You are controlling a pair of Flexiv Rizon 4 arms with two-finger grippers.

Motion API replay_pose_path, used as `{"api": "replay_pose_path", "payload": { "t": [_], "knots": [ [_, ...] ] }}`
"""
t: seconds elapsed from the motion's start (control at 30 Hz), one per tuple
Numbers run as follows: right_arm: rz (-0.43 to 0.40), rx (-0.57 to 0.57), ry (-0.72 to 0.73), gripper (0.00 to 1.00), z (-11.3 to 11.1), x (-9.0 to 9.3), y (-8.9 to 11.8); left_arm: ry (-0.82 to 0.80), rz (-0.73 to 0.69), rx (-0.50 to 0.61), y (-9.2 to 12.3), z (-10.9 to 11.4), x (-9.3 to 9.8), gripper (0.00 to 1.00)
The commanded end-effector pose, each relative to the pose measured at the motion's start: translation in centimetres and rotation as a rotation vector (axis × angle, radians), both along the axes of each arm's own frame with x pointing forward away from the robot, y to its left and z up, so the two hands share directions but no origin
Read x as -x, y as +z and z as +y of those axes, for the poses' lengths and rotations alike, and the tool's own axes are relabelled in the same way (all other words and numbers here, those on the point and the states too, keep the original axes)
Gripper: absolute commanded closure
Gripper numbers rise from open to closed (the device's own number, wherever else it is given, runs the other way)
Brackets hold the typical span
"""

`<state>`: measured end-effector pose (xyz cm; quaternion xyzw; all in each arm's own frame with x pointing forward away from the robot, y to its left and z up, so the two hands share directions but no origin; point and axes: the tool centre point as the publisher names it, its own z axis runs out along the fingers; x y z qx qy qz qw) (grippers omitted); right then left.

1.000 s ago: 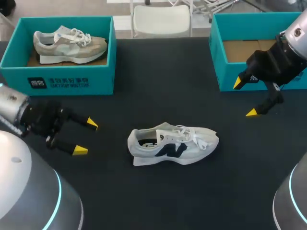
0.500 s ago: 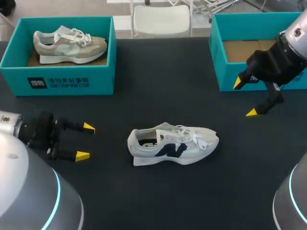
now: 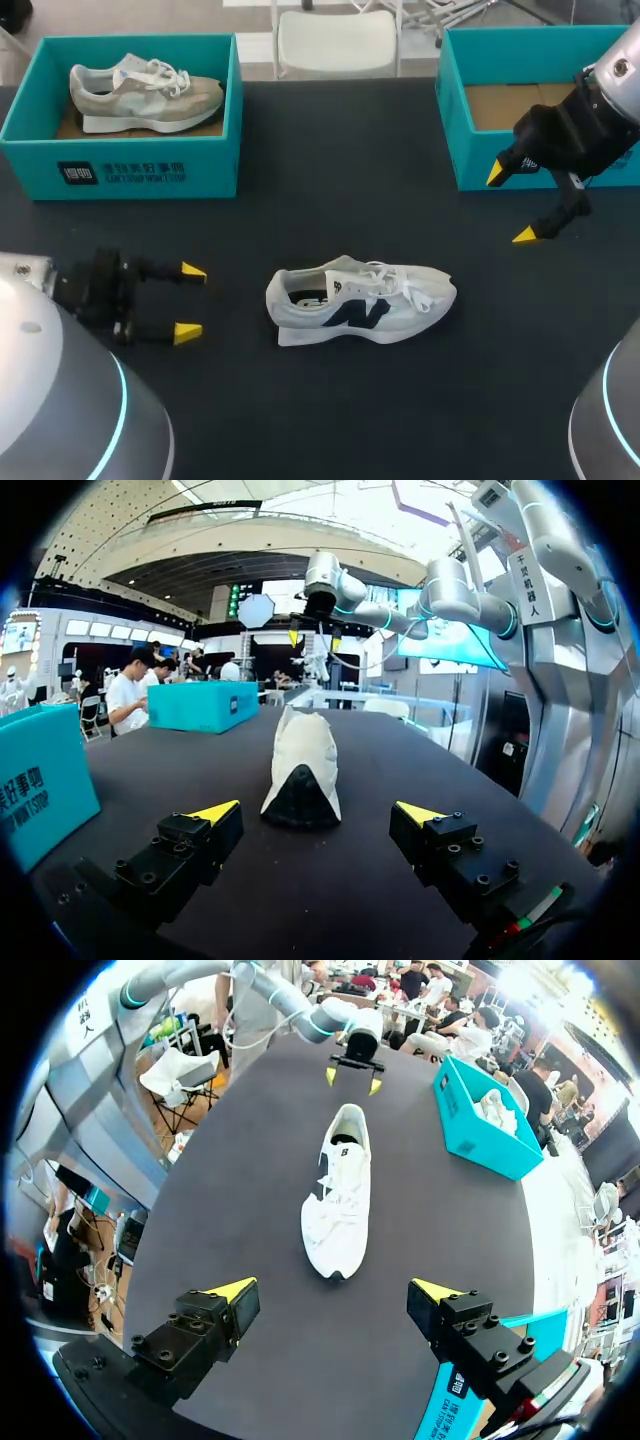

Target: Take the shoe out of the shoebox, open the shoe tongue, remove and reinsert the insole, then place the shoe into the shoebox

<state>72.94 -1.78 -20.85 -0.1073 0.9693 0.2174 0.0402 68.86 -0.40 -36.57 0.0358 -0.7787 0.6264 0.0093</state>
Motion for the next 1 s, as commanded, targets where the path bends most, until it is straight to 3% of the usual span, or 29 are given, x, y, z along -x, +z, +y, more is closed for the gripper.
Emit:
{"api": "replay_pose_path", "payload": {
  "t": [0.03,0.8,1.0],
  "knots": [
    [0.0,0.003,-0.001,0.0,0.1,-0.1,-0.1,0.012,-0.019,0.005,-1.6,-1.8,-0.1,0.0],
    [0.0,0.003,-0.001,0.0,0.1,-0.1,-0.1,0.047,-0.028,0.005,-2.2,-2.5,-0.3,0.0],
    [0.0,0.003,-0.001,0.0,0.1,-0.1,-0.1,0.037,-0.088,-0.039,-2.6,-3.9,0.1,0.0]
  ]
}}
